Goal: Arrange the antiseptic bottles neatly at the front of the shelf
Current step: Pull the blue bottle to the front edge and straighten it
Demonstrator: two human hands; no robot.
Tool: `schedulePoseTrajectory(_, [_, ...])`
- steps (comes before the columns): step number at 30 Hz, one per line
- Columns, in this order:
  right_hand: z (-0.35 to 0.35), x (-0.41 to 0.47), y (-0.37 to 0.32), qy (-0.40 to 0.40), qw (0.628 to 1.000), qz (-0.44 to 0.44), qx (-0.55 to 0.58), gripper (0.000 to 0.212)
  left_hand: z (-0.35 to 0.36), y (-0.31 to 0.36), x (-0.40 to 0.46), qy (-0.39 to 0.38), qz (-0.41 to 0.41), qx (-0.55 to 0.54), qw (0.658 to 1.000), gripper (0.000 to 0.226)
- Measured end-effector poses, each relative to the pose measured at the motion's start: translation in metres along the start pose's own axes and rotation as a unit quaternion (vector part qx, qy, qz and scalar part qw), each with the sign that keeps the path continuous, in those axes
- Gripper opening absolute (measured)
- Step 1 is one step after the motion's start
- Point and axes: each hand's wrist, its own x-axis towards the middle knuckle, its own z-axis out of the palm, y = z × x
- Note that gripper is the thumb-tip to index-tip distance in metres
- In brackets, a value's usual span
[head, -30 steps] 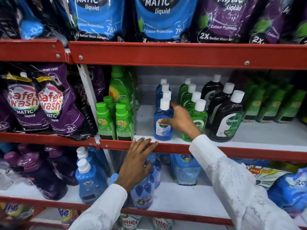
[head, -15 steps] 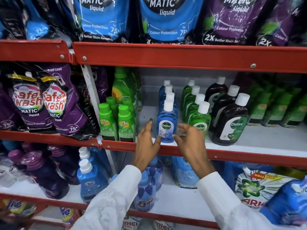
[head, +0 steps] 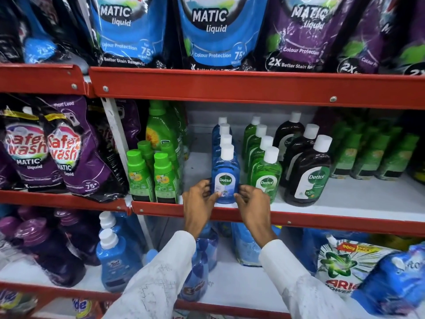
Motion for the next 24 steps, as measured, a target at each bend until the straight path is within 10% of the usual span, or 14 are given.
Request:
schedulePoseTrajectory(20, [-0.002,0.0,0.01,-0.003,0.998,-0.007,0.058,0.032,-0.002,-0.006,-0.002,0.029,-0.005,0.016,0.999,0.043])
schedulePoseTrajectory(24, [-0.036,-0.022,0.016,0.089,0.991,-0.013,0.102,0.013,-0.002,0.002,-0.026,0.155,0.023,0.011,0.988,0.032])
